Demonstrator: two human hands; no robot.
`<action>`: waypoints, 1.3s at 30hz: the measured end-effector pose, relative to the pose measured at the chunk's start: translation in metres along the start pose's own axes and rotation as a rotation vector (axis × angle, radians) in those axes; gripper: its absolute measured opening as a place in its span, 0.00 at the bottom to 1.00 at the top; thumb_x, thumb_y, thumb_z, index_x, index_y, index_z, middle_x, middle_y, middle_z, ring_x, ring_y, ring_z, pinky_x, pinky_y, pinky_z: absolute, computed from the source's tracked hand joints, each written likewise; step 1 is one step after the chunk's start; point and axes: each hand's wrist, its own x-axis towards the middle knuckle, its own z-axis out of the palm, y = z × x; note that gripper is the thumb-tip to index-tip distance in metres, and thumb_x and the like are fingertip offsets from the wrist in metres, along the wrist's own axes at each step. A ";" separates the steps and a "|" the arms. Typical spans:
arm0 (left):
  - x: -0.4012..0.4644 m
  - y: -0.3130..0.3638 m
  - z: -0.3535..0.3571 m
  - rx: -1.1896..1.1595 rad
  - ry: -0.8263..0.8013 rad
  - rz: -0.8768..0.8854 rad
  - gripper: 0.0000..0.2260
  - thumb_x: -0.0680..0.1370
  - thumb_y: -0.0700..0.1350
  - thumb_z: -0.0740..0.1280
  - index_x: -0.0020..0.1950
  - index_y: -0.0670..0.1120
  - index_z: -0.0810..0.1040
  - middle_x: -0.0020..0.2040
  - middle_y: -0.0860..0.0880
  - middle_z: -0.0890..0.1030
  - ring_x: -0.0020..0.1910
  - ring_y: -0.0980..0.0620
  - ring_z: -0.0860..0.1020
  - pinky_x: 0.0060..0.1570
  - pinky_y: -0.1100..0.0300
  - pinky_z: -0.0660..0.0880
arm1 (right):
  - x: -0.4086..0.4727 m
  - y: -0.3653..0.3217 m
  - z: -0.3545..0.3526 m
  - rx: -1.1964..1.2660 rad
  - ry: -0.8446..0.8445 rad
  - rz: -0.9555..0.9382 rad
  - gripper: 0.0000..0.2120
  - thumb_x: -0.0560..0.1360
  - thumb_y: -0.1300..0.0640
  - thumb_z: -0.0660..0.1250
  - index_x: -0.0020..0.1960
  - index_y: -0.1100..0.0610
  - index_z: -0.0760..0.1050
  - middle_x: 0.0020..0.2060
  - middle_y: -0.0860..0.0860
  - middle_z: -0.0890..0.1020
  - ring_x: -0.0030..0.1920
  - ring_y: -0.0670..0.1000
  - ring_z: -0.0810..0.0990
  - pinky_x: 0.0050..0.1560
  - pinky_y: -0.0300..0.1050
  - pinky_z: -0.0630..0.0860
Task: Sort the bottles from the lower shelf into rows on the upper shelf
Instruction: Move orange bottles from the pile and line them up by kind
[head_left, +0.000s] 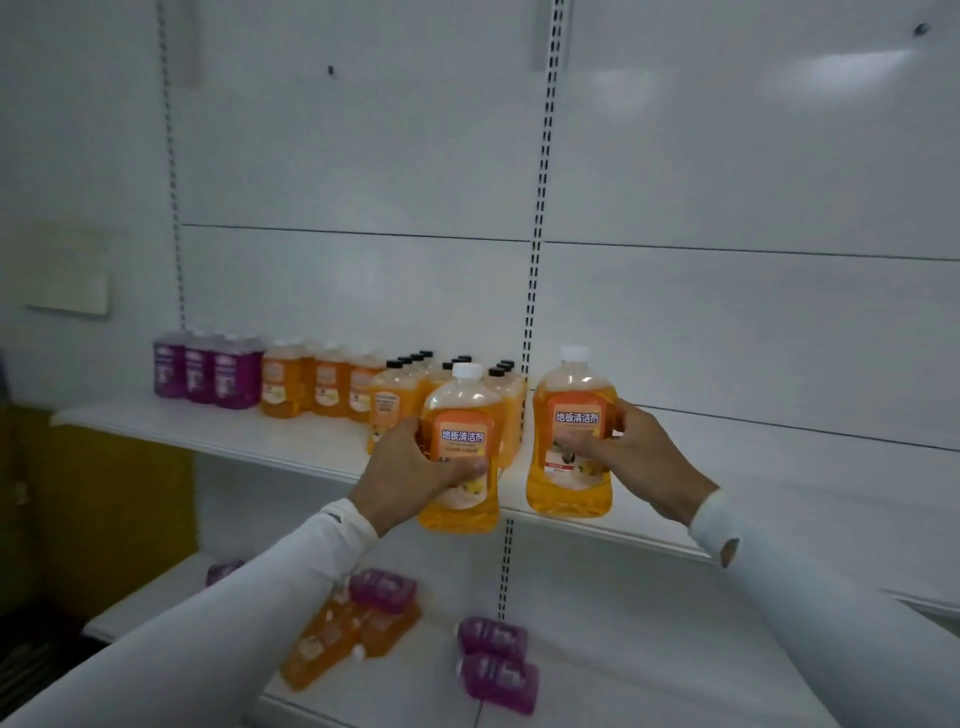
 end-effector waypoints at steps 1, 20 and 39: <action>0.004 -0.008 -0.019 0.005 0.023 -0.009 0.35 0.56 0.62 0.79 0.58 0.50 0.77 0.50 0.52 0.84 0.47 0.54 0.83 0.49 0.52 0.82 | 0.012 -0.002 0.018 0.009 -0.021 -0.010 0.28 0.64 0.43 0.76 0.61 0.50 0.75 0.52 0.47 0.84 0.51 0.48 0.84 0.47 0.41 0.80; 0.121 -0.168 -0.266 0.103 0.202 -0.118 0.27 0.64 0.54 0.79 0.60 0.52 0.76 0.52 0.54 0.84 0.49 0.54 0.83 0.50 0.53 0.82 | 0.221 -0.010 0.315 0.186 -0.233 -0.108 0.20 0.69 0.50 0.77 0.58 0.48 0.75 0.48 0.46 0.85 0.46 0.45 0.85 0.42 0.39 0.81; 0.295 -0.299 -0.305 0.059 -0.013 -0.064 0.24 0.65 0.45 0.80 0.58 0.49 0.75 0.50 0.53 0.83 0.47 0.57 0.83 0.46 0.61 0.81 | 0.356 0.054 0.405 0.095 -0.038 0.041 0.20 0.68 0.49 0.77 0.57 0.45 0.75 0.51 0.44 0.84 0.50 0.44 0.83 0.47 0.39 0.81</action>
